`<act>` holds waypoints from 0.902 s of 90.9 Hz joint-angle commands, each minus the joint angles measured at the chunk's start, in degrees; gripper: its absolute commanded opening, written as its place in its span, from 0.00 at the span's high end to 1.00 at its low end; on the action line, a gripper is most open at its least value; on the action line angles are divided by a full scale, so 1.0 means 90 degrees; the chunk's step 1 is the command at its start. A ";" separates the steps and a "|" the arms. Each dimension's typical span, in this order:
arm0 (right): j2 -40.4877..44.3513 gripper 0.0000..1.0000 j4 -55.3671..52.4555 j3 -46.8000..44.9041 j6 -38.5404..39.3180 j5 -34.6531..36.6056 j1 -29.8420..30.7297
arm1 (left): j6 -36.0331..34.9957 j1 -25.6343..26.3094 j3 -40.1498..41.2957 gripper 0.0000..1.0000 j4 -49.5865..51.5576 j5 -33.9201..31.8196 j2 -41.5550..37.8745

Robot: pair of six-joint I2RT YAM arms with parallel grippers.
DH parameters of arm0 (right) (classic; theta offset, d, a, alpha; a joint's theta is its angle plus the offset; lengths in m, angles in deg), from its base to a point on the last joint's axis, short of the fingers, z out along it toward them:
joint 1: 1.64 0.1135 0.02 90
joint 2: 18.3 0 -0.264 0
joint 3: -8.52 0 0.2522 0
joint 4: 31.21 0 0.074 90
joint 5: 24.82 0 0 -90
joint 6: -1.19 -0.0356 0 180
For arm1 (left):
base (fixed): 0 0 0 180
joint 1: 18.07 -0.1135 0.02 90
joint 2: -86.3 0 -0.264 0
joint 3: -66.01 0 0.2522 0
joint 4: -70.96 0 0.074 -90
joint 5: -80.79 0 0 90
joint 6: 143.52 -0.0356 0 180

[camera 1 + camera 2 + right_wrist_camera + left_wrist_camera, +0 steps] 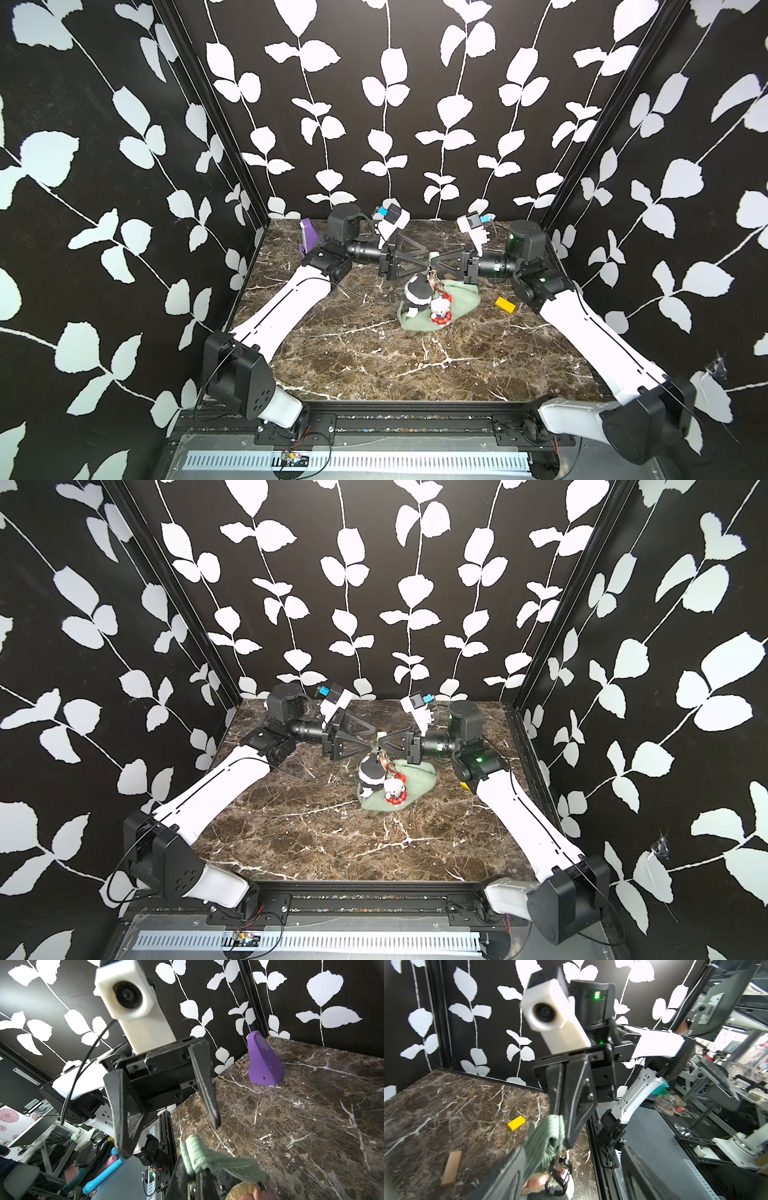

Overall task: Remove the decoration from the bag
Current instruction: Remove the decoration item from the bag.

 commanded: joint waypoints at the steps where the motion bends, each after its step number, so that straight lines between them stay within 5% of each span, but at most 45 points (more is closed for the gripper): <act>1: 0.0063 1.00 0.0373 0.0257 -0.0010 -0.0265 0.0020 | -0.0361 0.0097 0.0175 0.27 -0.0003 0.0224 -0.0141; 23: -0.0208 1.00 0.1095 0.0416 -0.0490 -0.0588 0.0011 | -0.0358 0.0132 0.0640 0.33 -0.0128 -0.0117 -0.0473; 62: -0.0439 1.00 0.1038 0.0764 -0.0377 -0.0833 0.0010 | -0.0590 0.0138 0.0572 0.35 0.0660 0.0342 -0.0283; 82: -0.0433 1.00 0.0942 0.0795 -0.0323 -0.0820 0.0009 | -0.0069 0.0164 0.0899 0.35 -0.0185 0.0042 -0.0415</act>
